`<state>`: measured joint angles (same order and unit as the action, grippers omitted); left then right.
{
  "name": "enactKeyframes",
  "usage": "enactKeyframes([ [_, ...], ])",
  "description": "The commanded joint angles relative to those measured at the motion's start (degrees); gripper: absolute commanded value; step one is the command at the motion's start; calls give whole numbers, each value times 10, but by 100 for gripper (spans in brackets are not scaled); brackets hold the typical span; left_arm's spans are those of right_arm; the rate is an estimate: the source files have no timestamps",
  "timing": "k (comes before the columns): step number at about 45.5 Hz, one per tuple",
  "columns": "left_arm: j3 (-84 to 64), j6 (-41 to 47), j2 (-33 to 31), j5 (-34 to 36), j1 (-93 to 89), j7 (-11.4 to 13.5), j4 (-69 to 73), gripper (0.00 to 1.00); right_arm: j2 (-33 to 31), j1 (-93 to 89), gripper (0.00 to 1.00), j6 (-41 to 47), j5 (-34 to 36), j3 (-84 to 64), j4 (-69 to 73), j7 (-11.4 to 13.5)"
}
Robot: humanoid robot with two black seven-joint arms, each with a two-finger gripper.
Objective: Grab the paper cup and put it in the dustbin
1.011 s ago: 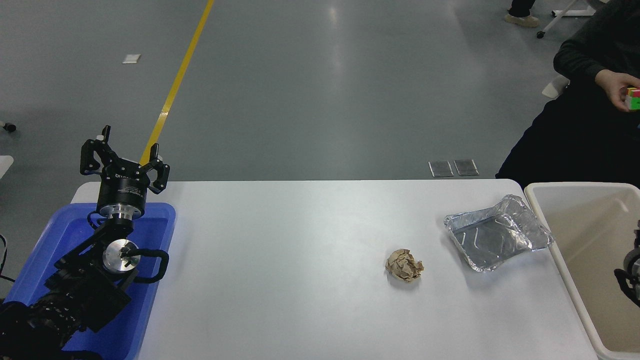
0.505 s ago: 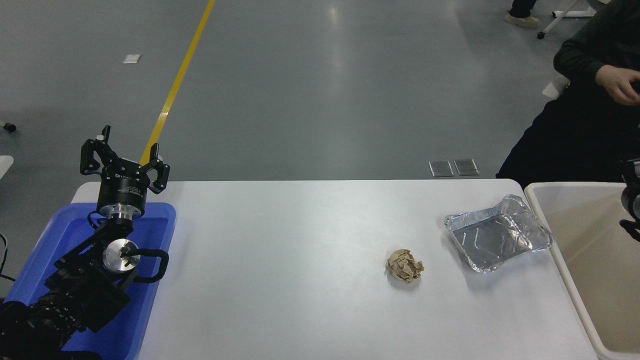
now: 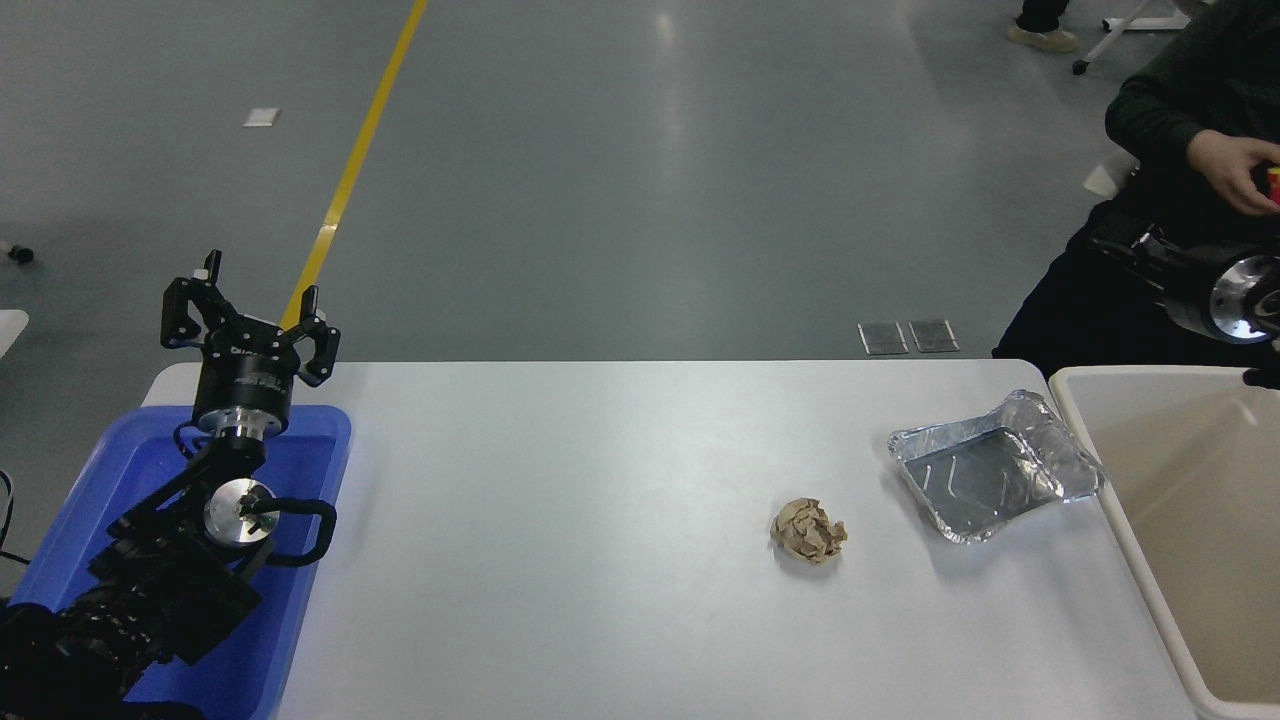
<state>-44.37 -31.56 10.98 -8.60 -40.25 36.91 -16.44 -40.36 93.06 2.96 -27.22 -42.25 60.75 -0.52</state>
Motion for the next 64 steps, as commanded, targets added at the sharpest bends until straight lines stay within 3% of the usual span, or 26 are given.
enactKeyframes([
  [1,0,0,0,0,0,0,0,99,75,222,100,2,-32,-223,188,-5],
  [4,0,0,0,0,0,0,0,99,84,243,100,21,-32,-228,215,-5],
  [9,0,0,0,0,0,0,0,99,107,294,100,136,-24,-225,254,-5],
  [18,0,0,0,0,0,0,0,99,119,333,100,266,35,-227,288,-5],
  [25,0,0,0,0,0,0,0,99,133,339,100,335,52,-230,288,-5],
  [30,0,0,0,0,0,0,0,99,164,345,100,372,107,-231,288,-5],
  [49,0,0,0,0,0,0,0,99,318,346,100,380,202,-288,241,-5],
  [64,0,0,0,0,0,0,0,99,336,356,100,378,203,-324,235,-5],
])
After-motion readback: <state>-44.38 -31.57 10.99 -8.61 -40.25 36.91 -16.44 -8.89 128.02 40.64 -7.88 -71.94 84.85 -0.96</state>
